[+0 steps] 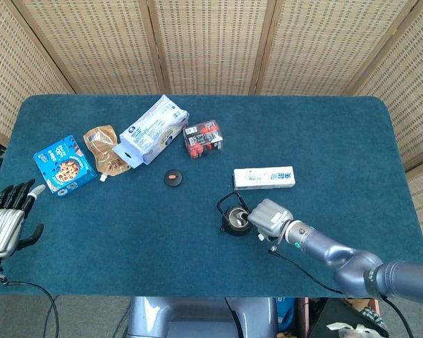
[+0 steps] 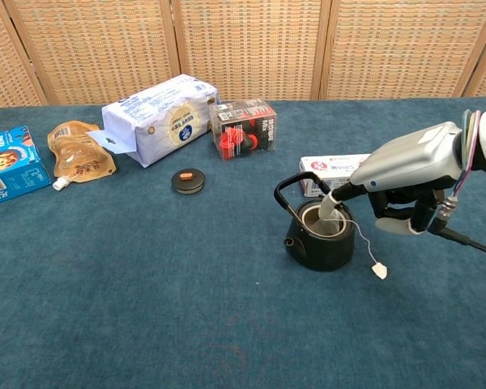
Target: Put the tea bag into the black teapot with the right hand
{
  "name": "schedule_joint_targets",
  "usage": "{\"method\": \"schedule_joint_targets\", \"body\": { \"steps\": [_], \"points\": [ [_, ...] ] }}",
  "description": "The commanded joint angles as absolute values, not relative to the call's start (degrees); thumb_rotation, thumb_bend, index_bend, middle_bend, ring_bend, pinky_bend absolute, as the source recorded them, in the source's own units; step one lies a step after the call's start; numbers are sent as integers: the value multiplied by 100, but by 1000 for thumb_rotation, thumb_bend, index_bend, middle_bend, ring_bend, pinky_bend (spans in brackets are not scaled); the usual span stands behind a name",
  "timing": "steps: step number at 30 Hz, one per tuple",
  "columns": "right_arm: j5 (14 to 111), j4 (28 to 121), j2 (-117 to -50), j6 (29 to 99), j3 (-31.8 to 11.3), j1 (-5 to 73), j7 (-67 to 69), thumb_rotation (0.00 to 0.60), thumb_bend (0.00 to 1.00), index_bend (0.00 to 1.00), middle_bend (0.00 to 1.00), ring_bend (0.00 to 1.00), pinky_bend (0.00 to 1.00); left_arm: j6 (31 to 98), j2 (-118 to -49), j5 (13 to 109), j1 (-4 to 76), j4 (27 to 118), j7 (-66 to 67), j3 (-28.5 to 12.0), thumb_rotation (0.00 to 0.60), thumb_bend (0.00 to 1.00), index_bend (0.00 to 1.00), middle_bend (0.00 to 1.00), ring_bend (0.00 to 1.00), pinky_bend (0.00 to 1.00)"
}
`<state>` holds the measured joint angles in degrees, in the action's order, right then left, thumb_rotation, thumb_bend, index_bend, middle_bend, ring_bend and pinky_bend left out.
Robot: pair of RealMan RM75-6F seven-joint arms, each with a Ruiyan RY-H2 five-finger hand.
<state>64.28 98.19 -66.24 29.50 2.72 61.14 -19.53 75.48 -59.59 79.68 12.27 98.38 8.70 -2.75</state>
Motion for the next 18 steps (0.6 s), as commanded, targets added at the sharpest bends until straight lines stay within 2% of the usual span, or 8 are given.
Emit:
{"method": "schedule_joint_targets", "body": {
  "steps": [1,7,12,18],
  "points": [
    [6453,10116,-6391,3179,214,6062,-1966,600,765,140,911,910,1000,7549,-5965,7968,1220,9828,854,-270,600,411,72,0,0,0],
    [6669,10534,-6034,3603,136,5835,-1836,600,765,134,892,910,1000,7576,-5971,7992,1200,9827,807,-259,600,410,72,0,0,0],
    [7121,10835,-5689,4466,85,5228,-1381,600,748,116,839,892,1000,7576,-6001,7966,1159,9797,755,-228,600,410,73,0,0,0],
    [7557,10842,-5558,5287,55,4665,-997,600,643,69,694,777,972,7539,-6055,7923,1147,9779,742,-211,600,410,72,0,0,0]
  ]
}}
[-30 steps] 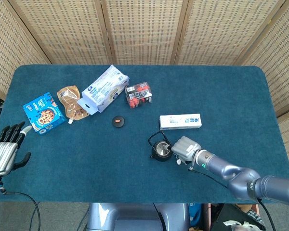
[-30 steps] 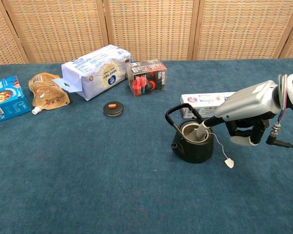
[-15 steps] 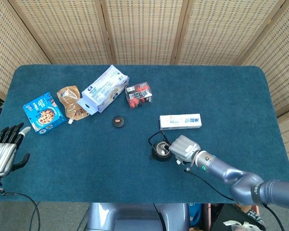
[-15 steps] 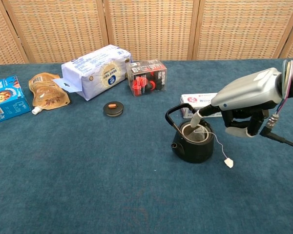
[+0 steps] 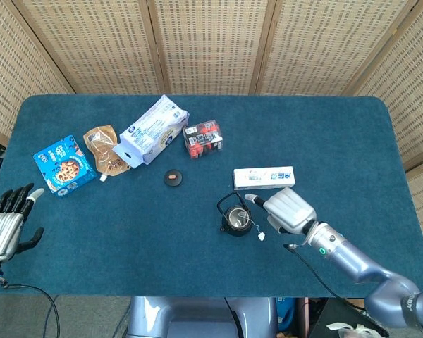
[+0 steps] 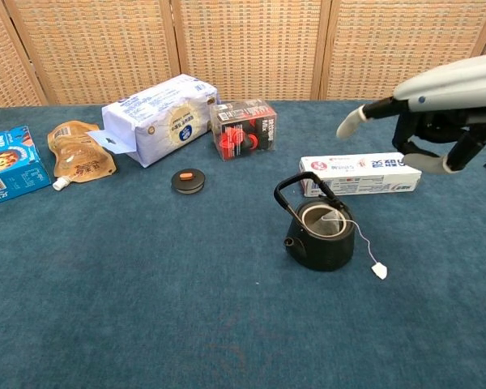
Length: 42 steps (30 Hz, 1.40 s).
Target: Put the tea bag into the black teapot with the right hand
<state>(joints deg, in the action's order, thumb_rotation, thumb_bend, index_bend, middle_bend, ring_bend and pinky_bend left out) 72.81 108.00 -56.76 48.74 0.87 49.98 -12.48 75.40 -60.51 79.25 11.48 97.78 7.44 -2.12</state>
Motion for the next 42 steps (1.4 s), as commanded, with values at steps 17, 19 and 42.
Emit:
{"method": "schedule_joint_targets", "body": {
  "steps": [17,19,42],
  "points": [
    [8091,10077,-5972,7754,105,2897,-798,502,400,7,93,111,348,7957,-6254,8276,987,9793,638,-162,600,410,72,0,0,0],
    [8036,9918,-6184,8154,95,2585,-816,507,397,6,69,63,290,8034,-6285,8404,958,9832,618,-123,600,410,72,0,0,0],
    [8169,9059,-7206,9034,154,1345,-1099,538,396,0,10,0,126,8625,-6605,9125,649,9775,758,125,600,410,72,0,0,0]
  ]
}}
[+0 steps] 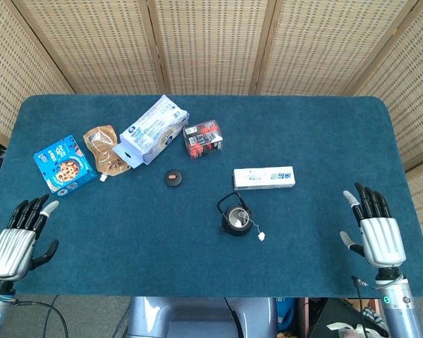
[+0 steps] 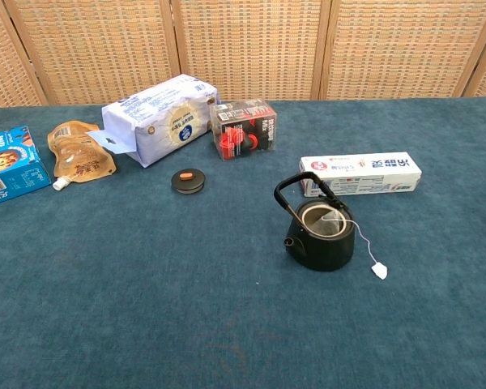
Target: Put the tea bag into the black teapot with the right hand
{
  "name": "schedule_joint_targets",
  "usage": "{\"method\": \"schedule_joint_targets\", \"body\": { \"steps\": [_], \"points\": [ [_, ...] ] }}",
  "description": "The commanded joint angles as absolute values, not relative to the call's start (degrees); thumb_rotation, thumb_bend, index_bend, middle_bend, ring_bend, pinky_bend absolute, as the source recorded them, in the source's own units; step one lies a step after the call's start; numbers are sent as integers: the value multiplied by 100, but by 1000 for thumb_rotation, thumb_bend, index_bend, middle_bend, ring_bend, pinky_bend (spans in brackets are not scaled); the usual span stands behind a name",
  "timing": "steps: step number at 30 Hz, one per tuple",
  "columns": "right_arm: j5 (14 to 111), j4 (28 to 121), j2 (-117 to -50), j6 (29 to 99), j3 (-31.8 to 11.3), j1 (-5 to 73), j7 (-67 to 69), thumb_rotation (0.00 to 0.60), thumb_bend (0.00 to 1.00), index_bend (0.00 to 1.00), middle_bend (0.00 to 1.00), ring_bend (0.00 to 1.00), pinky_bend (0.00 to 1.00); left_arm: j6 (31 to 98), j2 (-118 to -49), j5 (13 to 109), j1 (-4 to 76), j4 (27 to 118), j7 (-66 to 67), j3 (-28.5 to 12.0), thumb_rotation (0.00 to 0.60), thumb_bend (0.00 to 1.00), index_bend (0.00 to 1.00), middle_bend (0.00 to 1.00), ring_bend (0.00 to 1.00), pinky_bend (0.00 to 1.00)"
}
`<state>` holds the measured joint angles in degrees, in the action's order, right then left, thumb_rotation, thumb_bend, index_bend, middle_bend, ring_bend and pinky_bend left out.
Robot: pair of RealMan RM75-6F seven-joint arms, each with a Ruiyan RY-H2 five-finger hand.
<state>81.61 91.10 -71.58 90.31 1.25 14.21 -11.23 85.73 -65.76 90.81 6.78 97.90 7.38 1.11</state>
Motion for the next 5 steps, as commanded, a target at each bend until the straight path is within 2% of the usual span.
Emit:
{"method": "schedule_joint_targets", "body": {
  "steps": [1,5],
  "points": [
    [8186,9026,-7233,9052,146,1311,-1080,525,396,0,10,0,126,8644,-6620,9145,635,9767,761,133,600,410,72,0,0,0],
    [8231,8947,-7283,9068,104,1240,-1074,508,395,0,10,0,123,8658,-6648,9159,616,9739,827,135,600,410,72,0,0,0]
  ]
}}
